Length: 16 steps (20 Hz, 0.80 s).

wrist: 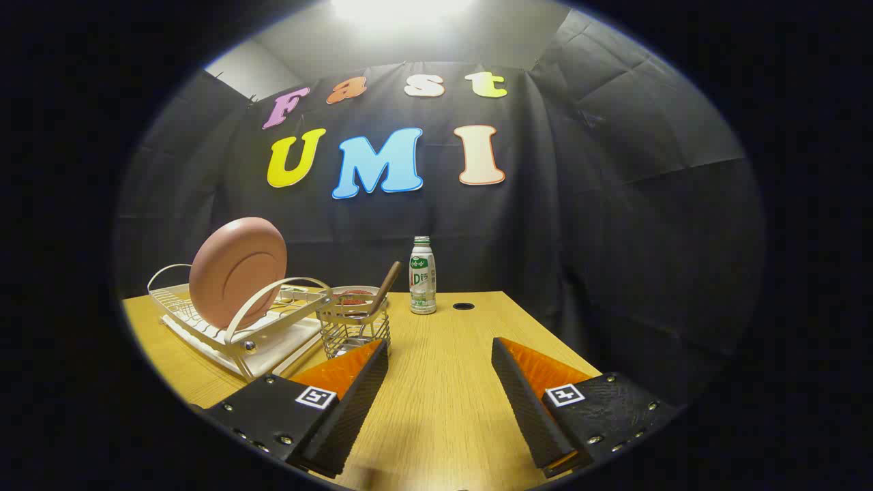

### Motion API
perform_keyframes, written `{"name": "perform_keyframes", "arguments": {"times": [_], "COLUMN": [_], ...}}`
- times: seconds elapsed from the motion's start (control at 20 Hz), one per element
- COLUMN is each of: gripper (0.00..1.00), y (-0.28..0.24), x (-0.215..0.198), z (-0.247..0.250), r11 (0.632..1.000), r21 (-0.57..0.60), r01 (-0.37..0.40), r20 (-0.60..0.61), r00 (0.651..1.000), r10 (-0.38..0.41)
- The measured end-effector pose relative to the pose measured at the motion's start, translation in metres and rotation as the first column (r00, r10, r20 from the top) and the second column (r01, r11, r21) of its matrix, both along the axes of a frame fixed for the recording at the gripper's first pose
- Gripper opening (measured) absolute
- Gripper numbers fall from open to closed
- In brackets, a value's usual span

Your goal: Take the plate from the dish rack, then take the spoon from the basket and place it into the plate.

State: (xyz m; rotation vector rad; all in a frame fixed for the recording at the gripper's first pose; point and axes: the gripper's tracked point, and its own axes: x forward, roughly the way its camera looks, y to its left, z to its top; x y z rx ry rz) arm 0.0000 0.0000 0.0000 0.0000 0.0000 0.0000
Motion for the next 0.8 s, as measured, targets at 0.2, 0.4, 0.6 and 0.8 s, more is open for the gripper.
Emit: {"name": "perform_keyframes", "arguments": {"times": [0.2,0.4,0.6,0.8], "gripper": [0.96,0.96,0.96,0.96], "y": [0.002,-0.001,-0.031,-0.072], "x": [0.032,0.072,0.099,0.077], "z": [0.000,0.018,0.051,0.091], "r11": [1.000,1.000,0.993,0.974], "r21": [-0.005,-0.019,-0.052,-0.085], "r01": [-0.004,0.006,0.107,0.212], "r20": [-0.007,0.059,0.143,0.173], "r00": [1.000,0.998,0.985,0.965], "r10": [0.004,-0.005,-0.098,-0.195]}}
